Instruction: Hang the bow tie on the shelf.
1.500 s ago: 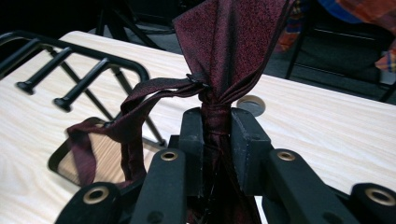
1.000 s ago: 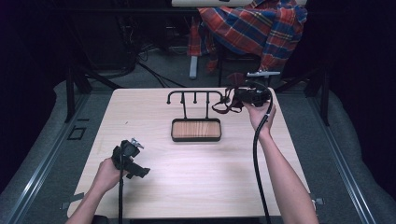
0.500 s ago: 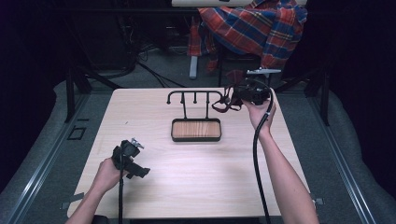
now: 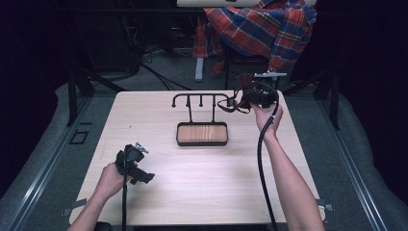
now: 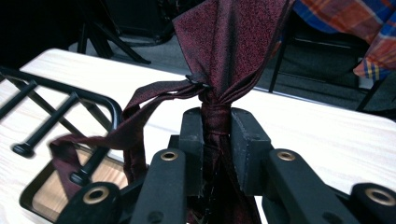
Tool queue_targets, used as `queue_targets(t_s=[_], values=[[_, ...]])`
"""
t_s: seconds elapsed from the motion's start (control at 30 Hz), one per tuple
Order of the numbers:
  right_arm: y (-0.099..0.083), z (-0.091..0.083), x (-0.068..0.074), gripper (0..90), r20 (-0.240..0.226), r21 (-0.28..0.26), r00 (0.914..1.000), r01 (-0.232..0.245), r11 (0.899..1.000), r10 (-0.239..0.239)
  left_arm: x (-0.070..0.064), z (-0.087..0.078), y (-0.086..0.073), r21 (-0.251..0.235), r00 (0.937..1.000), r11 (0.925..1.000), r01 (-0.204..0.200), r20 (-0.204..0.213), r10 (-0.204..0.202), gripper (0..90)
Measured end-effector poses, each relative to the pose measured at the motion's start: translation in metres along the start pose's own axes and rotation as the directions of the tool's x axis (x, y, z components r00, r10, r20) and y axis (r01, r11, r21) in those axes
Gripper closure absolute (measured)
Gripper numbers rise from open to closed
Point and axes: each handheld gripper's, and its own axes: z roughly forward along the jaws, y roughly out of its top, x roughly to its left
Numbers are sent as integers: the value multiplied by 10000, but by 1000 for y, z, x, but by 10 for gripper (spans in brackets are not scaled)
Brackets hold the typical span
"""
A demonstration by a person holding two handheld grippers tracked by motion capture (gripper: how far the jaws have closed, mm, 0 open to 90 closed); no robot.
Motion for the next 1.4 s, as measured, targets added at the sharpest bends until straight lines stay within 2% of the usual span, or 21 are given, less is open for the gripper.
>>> queue_targets(t_s=[0.17,0.43,0.6,0.9,1.07,1.23,1.4], values=[[-10,7,0,753,123,490,9998,169,9987,-175,-1,0,0,-31,10000,10000,-1,-8,1,2],[-22,17,3,751,55,1006,9995,303,9945,-310,-1,0,1,1,10000,10000,-16,-18,16,2],[-30,26,6,750,-170,1466,9993,349,9886,-327,-1,0,1,10,10000,10000,-23,-21,23,2],[-45,37,13,747,-466,1914,9986,337,9809,-252,-1,1,1,16,10000,10000,-43,-7,43,2],[-50,41,13,747,-560,1954,9983,240,9804,-133,-2,1,1,4,10000,10000,-61,-18,61,2],[-47,38,9,748,-719,1697,9965,-295,9851,422,-1,1,1,18,10000,10000,-39,-9,39,2],[-39,30,4,751,-749,1397,9945,-617,9883,727,-2,1,1,13,10000,10000,-42,-4,42,2]])
